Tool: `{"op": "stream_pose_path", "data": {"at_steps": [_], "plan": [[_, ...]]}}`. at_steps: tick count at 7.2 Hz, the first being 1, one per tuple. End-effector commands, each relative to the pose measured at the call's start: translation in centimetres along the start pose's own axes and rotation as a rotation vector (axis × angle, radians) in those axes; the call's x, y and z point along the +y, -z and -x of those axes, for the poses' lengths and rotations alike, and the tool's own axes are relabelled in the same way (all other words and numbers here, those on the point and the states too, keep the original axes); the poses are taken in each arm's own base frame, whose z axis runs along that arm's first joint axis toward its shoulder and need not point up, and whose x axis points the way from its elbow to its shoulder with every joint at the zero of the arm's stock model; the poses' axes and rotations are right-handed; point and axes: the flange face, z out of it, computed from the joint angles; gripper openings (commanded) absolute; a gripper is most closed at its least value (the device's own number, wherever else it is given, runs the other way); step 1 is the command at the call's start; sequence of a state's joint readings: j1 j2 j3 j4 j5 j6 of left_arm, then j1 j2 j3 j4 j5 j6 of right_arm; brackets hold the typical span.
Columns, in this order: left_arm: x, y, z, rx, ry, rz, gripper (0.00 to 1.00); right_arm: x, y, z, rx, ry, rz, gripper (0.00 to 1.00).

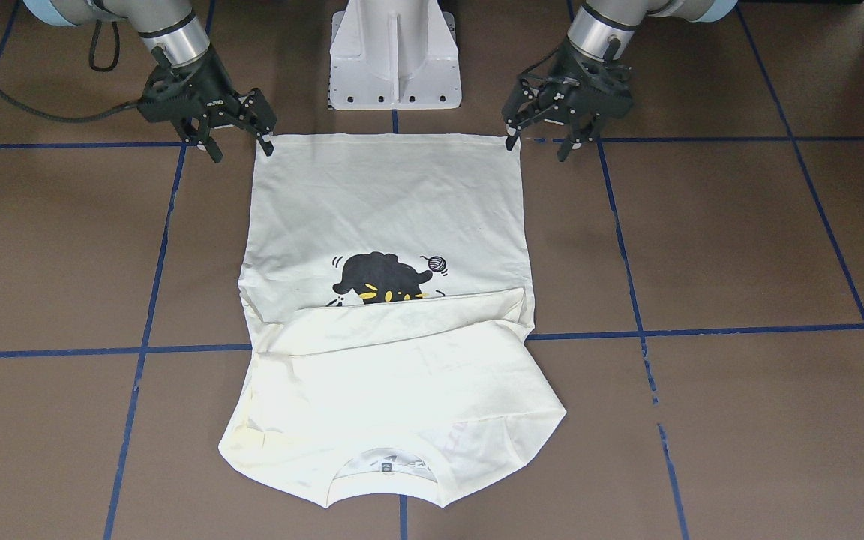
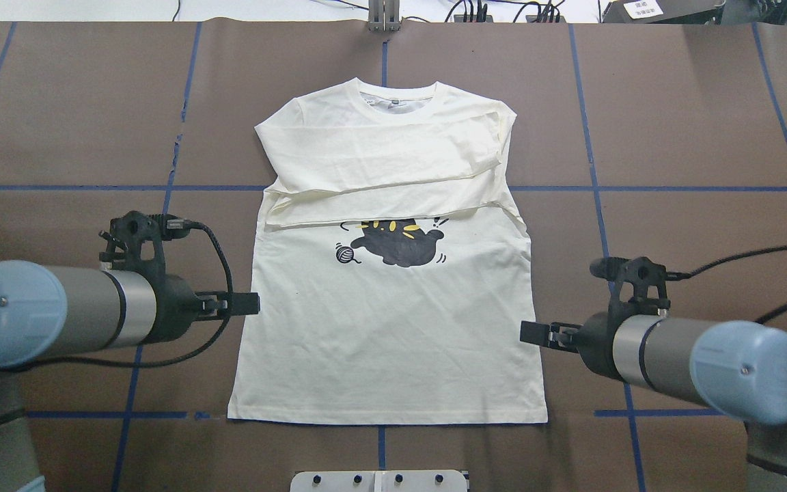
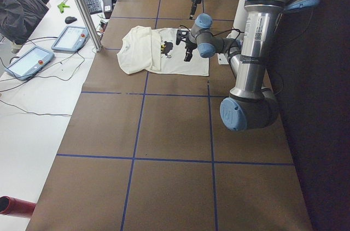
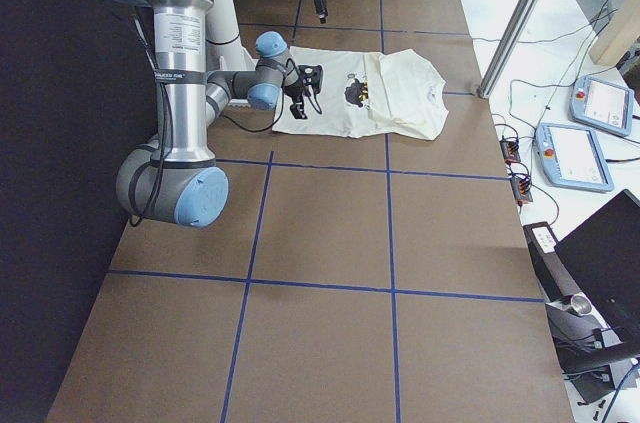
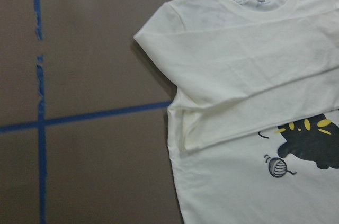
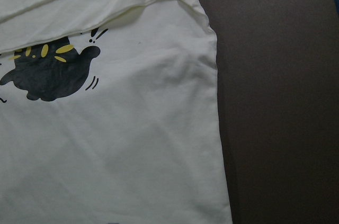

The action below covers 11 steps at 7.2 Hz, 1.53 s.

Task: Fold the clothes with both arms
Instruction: 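Move both grippers down to the shirt hem corners nearest the robot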

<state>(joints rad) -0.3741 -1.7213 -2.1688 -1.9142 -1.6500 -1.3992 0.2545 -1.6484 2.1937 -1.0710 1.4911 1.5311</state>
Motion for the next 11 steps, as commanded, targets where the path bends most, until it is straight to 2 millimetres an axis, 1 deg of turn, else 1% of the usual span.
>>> {"op": "stream_pose_path", "data": {"at_steps": [1, 2, 3, 4, 5, 8, 9, 11], "plan": [[7.9, -2.4, -0.7, -0.03, 0.176, 0.059, 0.68, 7.2, 0.2, -3.4, -0.033, -0.128, -0.049, 0.85], [10.4, -3.4, 0.6, -0.067, 0.19, 0.05, 0.67, 8.1, 0.1, -3.5, -0.031, -0.122, -0.054, 0.85], [12.0, -4.8, 1.0, -0.093, 0.205, 0.047, 0.66, 8.5, -0.1, -3.6, -0.019, -0.151, -0.051, 0.85], [12.5, -5.8, 1.6, -0.116, 0.226, 0.049, 0.63, 8.8, -0.4, -3.6, 0.016, -0.194, -0.056, 0.83], [12.6, -6.4, 2.1, -0.133, 0.225, 0.048, 0.63, 8.8, -0.5, -3.6, 0.028, -0.192, -0.063, 0.84], [12.9, -7.3, 2.7, -0.152, 0.208, 0.048, 0.63, 8.8, -0.5, -3.7, 0.027, -0.189, -0.071, 0.86], [13.2, -8.1, 3.0, -0.167, 0.202, 0.051, 0.6, 8.9, -0.5, -3.6, 0.024, -0.187, -0.079, 0.86], [13.4, -8.3, 3.0, -0.169, 0.2, 0.054, 0.59, 9.1, -0.5, -3.6, 0.022, -0.183, -0.081, 0.87]]}}
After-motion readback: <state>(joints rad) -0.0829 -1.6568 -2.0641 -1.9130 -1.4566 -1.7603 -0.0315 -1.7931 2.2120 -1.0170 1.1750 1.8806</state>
